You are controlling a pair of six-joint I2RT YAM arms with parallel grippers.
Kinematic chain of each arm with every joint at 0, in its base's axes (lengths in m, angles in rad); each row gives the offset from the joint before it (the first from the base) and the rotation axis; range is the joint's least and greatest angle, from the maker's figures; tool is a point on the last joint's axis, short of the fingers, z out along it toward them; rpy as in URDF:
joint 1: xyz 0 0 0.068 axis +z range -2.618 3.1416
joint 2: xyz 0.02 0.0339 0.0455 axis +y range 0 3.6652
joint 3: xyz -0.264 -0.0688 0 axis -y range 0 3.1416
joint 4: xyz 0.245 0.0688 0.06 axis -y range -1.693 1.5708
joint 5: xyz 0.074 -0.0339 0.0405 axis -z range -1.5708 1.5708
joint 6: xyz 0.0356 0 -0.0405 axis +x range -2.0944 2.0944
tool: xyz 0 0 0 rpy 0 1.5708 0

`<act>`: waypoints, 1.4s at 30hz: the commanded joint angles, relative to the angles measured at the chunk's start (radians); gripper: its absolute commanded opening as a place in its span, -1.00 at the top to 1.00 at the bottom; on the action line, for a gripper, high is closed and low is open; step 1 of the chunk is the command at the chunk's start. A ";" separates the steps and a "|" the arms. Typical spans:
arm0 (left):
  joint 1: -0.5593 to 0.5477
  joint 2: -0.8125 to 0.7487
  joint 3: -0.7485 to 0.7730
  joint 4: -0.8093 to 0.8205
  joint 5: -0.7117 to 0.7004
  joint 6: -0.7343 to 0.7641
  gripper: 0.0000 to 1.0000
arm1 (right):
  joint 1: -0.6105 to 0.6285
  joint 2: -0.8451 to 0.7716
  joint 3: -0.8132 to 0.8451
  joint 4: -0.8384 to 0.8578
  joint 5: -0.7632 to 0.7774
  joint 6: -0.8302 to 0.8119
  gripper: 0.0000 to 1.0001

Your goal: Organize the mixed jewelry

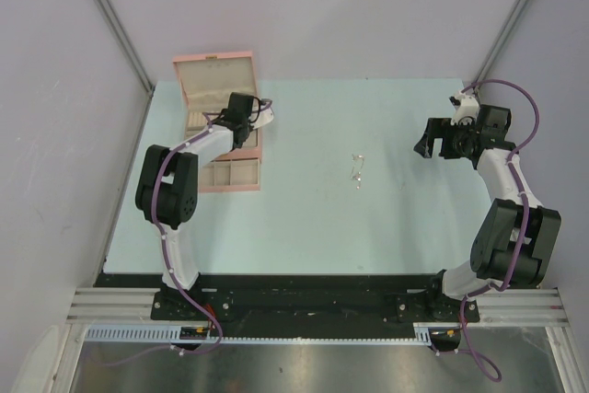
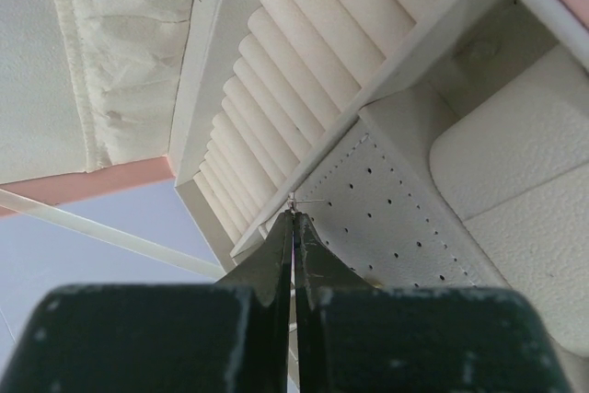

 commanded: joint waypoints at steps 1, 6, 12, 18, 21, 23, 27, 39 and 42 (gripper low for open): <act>-0.004 -0.033 0.021 0.016 0.010 -0.024 0.99 | -0.005 0.003 0.014 0.001 0.003 -0.008 -0.99; -0.002 -0.038 0.003 0.029 0.006 -0.011 0.99 | -0.005 0.003 0.014 0.001 0.002 -0.008 -0.99; -0.001 -0.032 0.008 0.030 0.000 -0.005 0.99 | -0.005 0.000 0.014 0.000 0.002 -0.008 -0.99; 0.002 -0.030 0.001 0.035 -0.005 0.004 0.99 | -0.006 0.002 0.014 0.001 0.002 -0.007 -0.99; 0.005 -0.030 0.000 0.033 -0.003 0.002 0.99 | -0.006 0.002 0.014 0.000 0.002 -0.008 -0.99; 0.004 -0.030 -0.002 0.033 -0.003 0.002 0.99 | -0.006 0.002 0.014 0.001 0.000 -0.007 -0.99; 0.005 -0.033 -0.014 0.038 -0.002 0.005 0.99 | -0.006 0.000 0.014 0.000 0.000 -0.007 -1.00; 0.007 -0.040 -0.023 0.044 -0.002 0.008 0.99 | -0.008 0.002 0.014 0.001 -0.001 -0.007 -0.99; 0.007 -0.038 -0.023 0.043 0.000 0.007 0.99 | -0.008 0.002 0.014 0.001 0.000 -0.007 -0.99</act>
